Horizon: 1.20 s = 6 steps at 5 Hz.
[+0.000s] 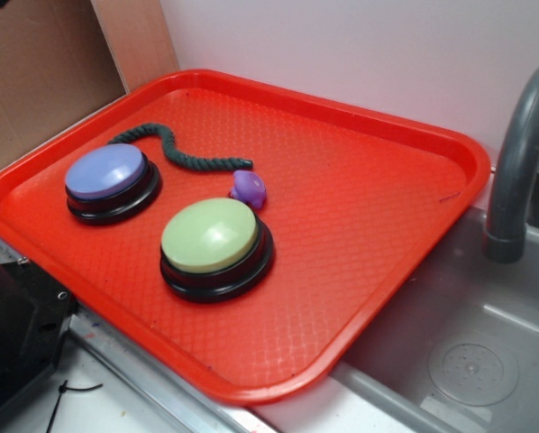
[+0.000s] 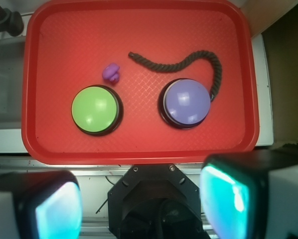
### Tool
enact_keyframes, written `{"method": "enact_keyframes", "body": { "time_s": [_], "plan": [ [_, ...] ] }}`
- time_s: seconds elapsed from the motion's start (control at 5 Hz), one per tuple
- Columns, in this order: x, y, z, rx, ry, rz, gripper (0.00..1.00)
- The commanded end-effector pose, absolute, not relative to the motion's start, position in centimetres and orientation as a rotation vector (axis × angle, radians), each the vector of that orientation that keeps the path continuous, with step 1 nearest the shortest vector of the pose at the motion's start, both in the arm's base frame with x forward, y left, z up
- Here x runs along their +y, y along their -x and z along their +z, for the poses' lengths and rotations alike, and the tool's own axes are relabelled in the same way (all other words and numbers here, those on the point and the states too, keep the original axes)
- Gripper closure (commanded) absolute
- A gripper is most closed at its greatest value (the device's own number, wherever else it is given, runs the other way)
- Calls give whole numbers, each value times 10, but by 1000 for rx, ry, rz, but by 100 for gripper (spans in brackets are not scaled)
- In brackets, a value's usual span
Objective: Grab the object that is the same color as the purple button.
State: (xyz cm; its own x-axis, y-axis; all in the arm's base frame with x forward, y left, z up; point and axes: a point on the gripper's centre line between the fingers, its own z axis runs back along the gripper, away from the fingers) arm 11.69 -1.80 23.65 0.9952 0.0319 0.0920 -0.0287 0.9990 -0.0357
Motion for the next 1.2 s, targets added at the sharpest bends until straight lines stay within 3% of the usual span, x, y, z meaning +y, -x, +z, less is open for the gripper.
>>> {"method": "enact_keyframes", "body": {
  "time_s": [0.0,0.4,1.0],
  "plan": [
    [-18,-117,236,-93,34,30,0],
    [-13,-141,225,-93,29,122,0],
    [-27,-189,180,-229,66,637,0]
  ]
}}
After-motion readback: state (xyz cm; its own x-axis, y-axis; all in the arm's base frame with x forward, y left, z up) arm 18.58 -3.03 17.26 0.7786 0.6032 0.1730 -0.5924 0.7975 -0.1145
